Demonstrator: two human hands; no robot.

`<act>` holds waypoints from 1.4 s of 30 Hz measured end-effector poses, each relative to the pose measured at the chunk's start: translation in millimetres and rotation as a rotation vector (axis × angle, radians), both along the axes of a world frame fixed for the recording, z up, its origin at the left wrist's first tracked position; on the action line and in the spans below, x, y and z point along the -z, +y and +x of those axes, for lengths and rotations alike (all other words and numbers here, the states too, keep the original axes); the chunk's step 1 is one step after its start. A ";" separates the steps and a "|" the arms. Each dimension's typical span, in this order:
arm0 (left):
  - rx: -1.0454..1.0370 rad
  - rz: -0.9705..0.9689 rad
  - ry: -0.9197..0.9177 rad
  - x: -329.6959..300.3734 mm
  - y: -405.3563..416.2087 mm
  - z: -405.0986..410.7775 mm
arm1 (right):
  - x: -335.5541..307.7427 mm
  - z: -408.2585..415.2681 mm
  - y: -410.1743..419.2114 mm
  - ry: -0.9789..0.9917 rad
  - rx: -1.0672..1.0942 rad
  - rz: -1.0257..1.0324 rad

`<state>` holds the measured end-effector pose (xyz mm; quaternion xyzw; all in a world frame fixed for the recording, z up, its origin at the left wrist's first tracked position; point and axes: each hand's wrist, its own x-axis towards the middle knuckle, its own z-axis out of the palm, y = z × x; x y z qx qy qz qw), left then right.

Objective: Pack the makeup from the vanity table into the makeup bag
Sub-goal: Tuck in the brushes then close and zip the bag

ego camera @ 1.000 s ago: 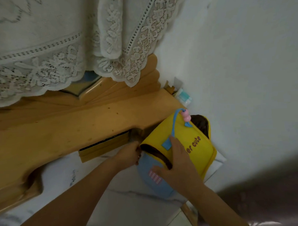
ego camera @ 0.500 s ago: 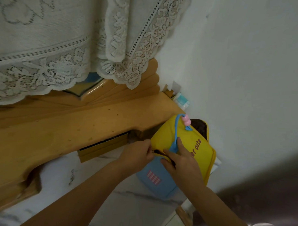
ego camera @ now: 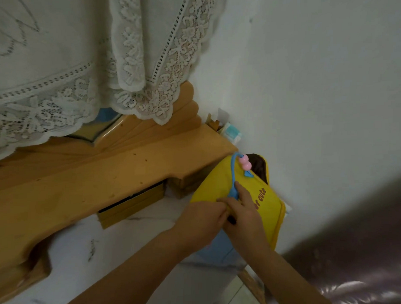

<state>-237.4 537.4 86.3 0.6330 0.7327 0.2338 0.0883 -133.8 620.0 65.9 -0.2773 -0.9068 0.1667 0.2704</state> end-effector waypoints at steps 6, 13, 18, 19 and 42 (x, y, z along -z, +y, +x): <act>0.010 0.188 -0.242 4.4 -8.0 -28.0 | 10.7 -0.2 -2.1 0.008 -0.025 0.013; 0.020 0.202 -0.020 24.6 2.9 -37.9 | -7.3 -2.2 -6.8 0.113 0.079 -0.308; -0.058 0.255 0.065 23.4 12.3 -36.7 | -3.6 0.2 -8.9 0.146 0.267 -0.126; -0.079 0.254 0.056 24.2 12.9 -38.7 | -0.6 2.6 -10.5 0.148 0.274 -0.100; 0.239 0.257 0.576 35.2 32.4 -4.5 | 37.2 69.0 -1.7 -0.150 0.237 -0.397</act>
